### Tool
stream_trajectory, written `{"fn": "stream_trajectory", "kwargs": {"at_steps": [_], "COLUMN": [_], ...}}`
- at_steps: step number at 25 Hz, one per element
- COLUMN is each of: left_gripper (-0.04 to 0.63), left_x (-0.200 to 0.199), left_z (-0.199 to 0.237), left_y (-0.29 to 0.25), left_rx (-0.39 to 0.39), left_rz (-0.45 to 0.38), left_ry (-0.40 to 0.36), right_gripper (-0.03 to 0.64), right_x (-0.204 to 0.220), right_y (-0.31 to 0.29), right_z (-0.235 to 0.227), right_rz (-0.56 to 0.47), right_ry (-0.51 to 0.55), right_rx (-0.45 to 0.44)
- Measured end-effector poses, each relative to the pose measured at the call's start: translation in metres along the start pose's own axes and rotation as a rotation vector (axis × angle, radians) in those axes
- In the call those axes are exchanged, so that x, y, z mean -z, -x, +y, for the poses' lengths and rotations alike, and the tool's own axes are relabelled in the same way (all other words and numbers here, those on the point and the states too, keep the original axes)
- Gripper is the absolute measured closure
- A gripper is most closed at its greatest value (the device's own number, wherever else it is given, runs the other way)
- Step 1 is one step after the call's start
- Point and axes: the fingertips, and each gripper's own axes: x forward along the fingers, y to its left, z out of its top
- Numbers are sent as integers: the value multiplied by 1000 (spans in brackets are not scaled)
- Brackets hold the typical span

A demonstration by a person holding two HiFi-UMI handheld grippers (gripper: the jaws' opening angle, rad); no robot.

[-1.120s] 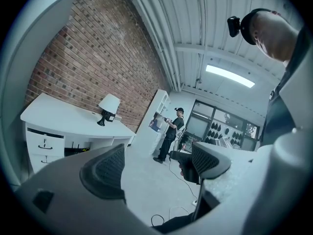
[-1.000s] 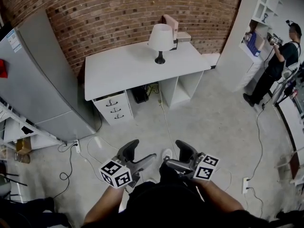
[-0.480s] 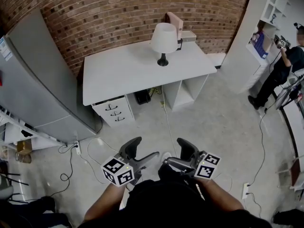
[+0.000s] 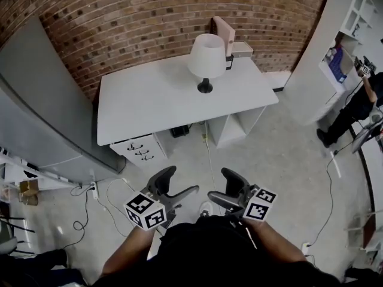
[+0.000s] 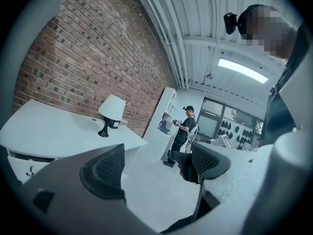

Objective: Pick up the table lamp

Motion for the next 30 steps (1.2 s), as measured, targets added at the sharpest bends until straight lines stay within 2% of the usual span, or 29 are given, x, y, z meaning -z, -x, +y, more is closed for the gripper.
{"fn": "stream_trajectory", "kwargs": {"at_steps": [8, 25, 30], "left_gripper": [163, 163, 164], "left_x": [-11, -21, -28], "left_z": [20, 52, 78], "left_y": [-62, -108, -128], "left_rx": [-23, -40, -33], "left_rz": [8, 10, -8], "left_ry": [-12, 31, 81], "right_gripper": [64, 75, 75], "right_x": [-47, -79, -87], "right_y": [-5, -12, -24], "right_z": [-50, -103, -125], "right_rz": [-19, 2, 8], "right_ry": [7, -9, -12], "right_rx": [-35, -25, -10]}}
